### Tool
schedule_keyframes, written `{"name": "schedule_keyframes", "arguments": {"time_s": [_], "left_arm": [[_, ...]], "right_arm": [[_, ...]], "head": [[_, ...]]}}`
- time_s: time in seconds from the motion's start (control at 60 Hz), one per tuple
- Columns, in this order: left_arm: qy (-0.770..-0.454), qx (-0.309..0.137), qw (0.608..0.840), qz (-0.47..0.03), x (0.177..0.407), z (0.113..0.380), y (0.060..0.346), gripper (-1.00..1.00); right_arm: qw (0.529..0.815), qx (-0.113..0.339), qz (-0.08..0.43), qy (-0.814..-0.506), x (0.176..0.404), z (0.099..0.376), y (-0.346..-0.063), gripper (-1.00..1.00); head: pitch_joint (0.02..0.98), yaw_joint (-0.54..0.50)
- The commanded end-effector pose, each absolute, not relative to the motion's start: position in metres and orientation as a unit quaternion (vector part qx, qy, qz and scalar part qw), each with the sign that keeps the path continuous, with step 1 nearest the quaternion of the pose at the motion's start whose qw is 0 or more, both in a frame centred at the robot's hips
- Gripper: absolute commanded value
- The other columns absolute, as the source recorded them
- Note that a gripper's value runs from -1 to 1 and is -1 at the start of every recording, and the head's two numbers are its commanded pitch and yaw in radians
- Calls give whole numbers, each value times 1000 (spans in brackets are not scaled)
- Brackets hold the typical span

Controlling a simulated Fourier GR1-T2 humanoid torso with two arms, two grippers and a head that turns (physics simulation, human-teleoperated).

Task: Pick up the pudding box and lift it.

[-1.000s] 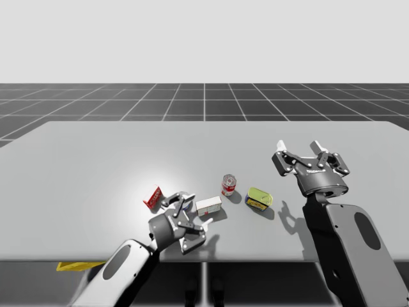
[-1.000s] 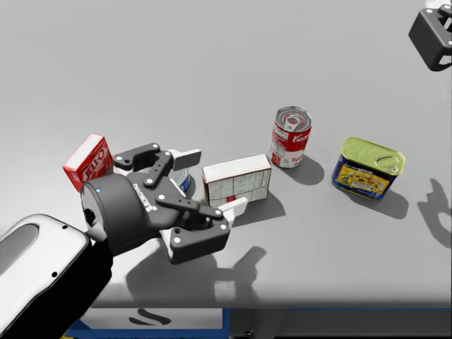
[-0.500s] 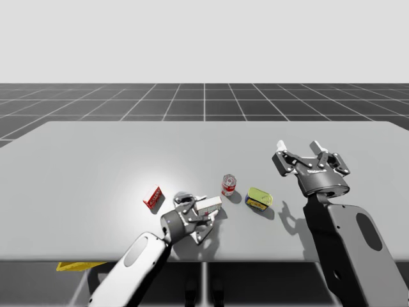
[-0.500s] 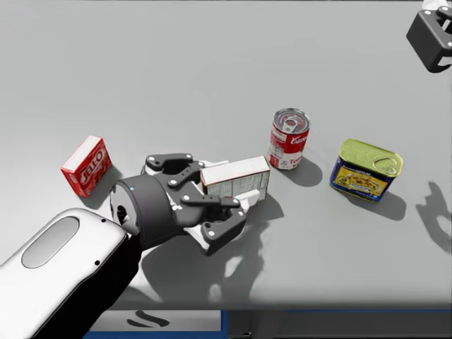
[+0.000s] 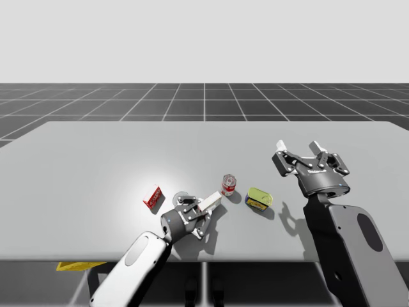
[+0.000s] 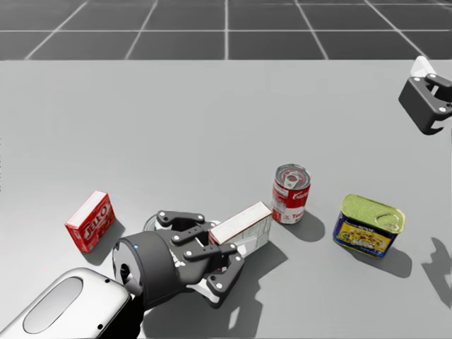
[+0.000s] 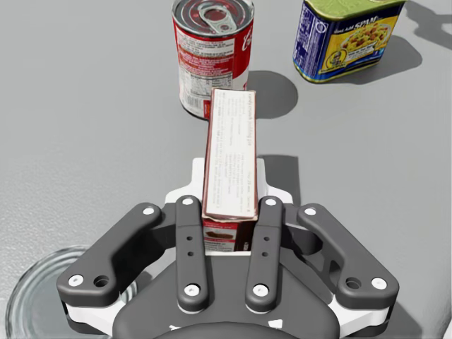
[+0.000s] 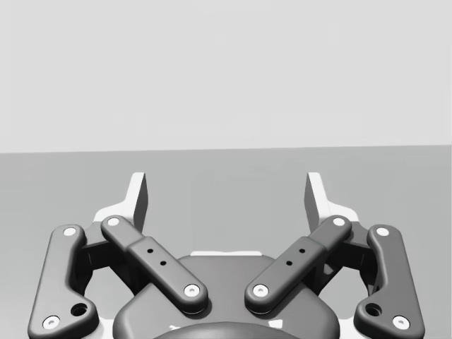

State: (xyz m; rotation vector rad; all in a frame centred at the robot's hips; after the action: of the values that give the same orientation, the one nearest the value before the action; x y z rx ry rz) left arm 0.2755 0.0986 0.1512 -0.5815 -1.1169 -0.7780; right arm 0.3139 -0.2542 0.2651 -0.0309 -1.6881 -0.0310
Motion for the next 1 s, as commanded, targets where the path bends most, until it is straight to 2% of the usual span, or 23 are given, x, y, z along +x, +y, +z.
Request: {"name": "schedule_keyframes", "arguments": {"time_s": [0.017,0.333,0.55,0.767,1.0], "left_arm": [[-490,-287,730,-382,268,146,96,988],[-493,-288,723,-388,265,147,96,989],[-506,-286,716,-387,262,155,95,994],[-542,-278,692,-389,256,196,100,1000],[-591,-256,662,-382,261,248,109,1000]], "right_arm": [[663,-14,-15,-748,314,265,-254,-1000],[663,-16,-15,-748,314,265,-254,-1000],[663,-17,-16,-748,314,265,-255,-1000],[663,-18,-16,-748,314,264,-256,-1000],[662,-20,-16,-749,314,264,-256,-1000]], "head": [[676,5],[485,-10],[455,-8],[458,-2],[450,5]]}}
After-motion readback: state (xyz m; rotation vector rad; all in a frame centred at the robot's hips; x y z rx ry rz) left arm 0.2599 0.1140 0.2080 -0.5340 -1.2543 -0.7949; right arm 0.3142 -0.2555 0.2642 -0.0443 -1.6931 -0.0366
